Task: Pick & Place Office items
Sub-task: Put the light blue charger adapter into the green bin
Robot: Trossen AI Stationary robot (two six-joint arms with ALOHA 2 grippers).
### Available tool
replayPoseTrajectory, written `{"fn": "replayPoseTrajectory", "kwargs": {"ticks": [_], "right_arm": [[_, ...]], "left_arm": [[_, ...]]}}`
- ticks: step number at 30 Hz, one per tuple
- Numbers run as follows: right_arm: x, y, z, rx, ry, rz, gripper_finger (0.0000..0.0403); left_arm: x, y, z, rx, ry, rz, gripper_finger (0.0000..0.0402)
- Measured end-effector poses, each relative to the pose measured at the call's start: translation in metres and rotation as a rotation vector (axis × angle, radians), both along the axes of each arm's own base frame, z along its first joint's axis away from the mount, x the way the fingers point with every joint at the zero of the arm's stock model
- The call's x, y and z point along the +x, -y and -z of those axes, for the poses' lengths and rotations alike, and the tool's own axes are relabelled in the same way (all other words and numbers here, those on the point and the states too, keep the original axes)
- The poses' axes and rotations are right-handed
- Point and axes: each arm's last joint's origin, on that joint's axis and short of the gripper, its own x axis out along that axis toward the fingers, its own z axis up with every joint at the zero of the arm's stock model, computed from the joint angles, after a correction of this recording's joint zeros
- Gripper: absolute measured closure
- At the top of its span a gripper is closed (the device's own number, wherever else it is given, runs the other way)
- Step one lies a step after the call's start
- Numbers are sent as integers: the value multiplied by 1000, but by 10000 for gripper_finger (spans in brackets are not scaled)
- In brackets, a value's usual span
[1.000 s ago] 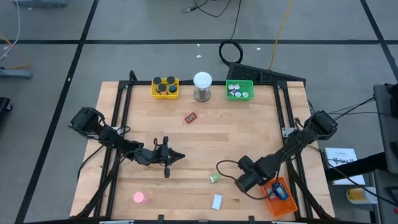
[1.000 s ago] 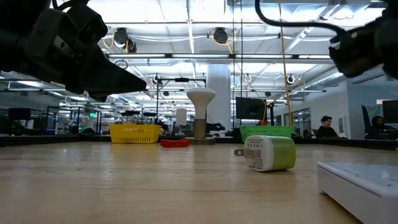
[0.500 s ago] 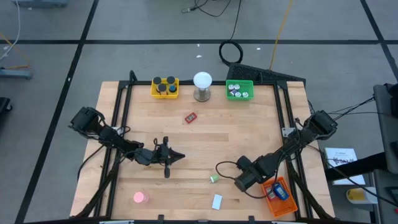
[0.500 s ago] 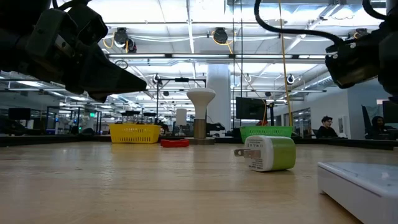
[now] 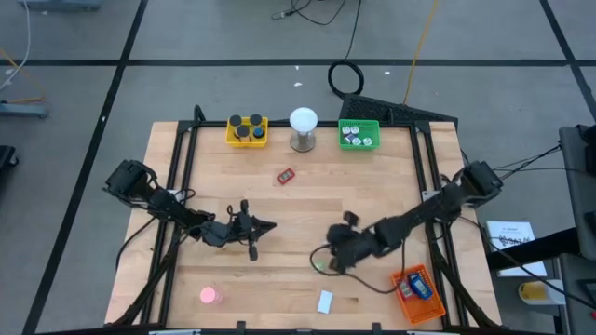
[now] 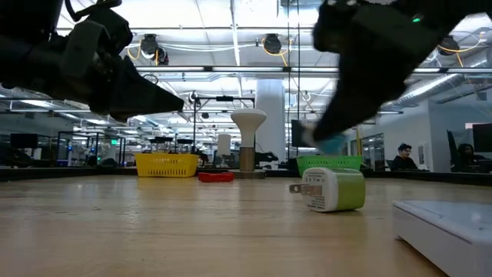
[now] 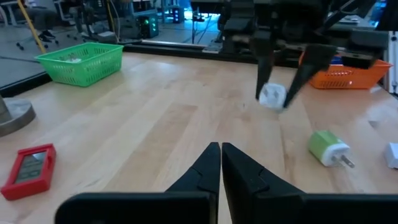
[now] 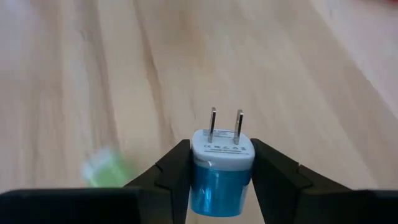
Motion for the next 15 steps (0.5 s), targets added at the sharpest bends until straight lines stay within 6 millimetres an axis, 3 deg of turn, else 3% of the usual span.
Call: {"fn": "replayPoseTrajectory", "kwargs": {"ticks": [5, 9, 15], "right_arm": [[18, 43, 13, -29, 269, -69, 276], [22, 83, 16, -130, 371, -60, 276], [38, 111, 40, -149, 413, -101, 276]], "left_arm": [[0, 0, 0, 21, -4, -1, 398], [0, 0, 0, 24, -4, -6, 391], [3, -8, 1, -3, -3, -59, 390]]}}
